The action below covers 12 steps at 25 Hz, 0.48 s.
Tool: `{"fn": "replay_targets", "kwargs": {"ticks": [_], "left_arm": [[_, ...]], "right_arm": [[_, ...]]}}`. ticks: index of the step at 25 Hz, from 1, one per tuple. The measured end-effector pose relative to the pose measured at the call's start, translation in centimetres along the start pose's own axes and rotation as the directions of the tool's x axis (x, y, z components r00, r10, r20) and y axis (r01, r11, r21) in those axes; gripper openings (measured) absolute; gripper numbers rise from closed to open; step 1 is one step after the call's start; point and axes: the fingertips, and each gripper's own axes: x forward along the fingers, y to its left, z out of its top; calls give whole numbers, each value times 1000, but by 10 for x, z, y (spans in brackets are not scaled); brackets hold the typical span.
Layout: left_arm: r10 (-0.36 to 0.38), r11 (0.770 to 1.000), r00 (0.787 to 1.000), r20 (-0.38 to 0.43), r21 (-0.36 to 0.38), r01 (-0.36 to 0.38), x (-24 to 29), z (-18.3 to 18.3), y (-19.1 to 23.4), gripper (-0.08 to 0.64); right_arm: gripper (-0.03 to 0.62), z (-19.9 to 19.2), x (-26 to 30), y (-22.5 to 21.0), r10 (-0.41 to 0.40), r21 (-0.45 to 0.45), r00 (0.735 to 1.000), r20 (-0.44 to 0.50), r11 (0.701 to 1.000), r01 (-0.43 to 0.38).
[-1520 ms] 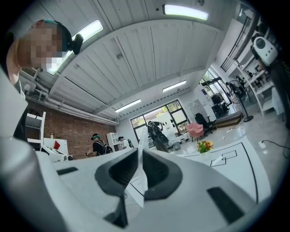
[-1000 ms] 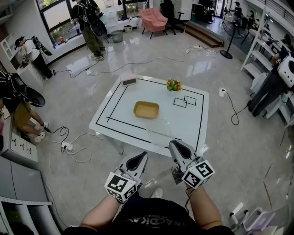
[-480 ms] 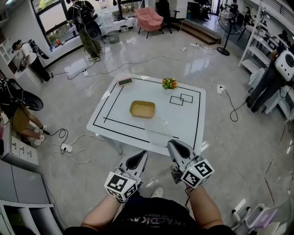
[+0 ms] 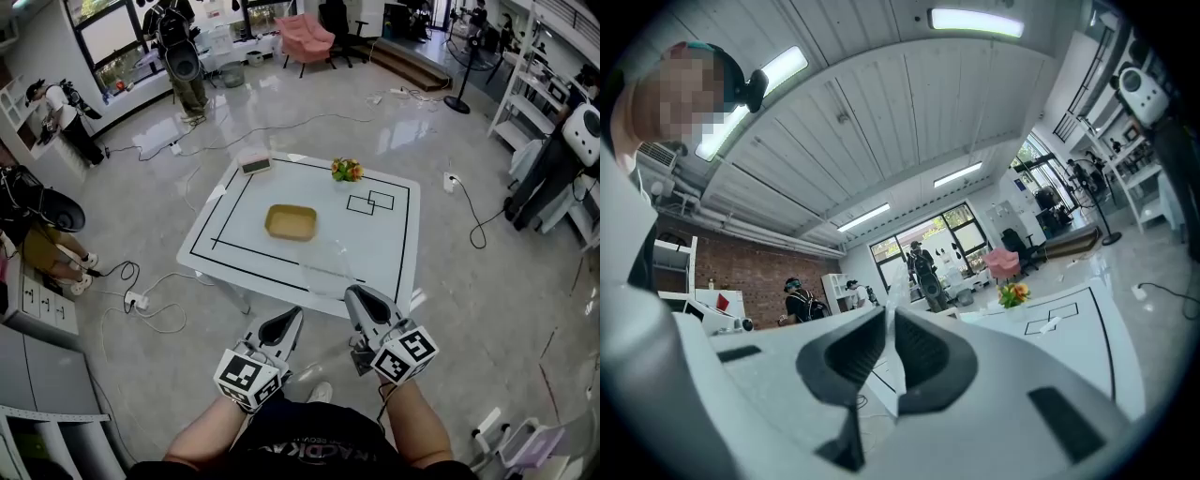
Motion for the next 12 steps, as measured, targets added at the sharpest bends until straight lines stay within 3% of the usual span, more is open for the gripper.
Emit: {"fn": "replay_targets", "kwargs": {"ticks": [12], "left_arm": [[13, 1000, 1000, 8, -2, -13, -4, 1, -2, 3]], "right_arm": [[34, 2, 0, 4, 14, -6, 1000, -3, 1000, -14]]}}
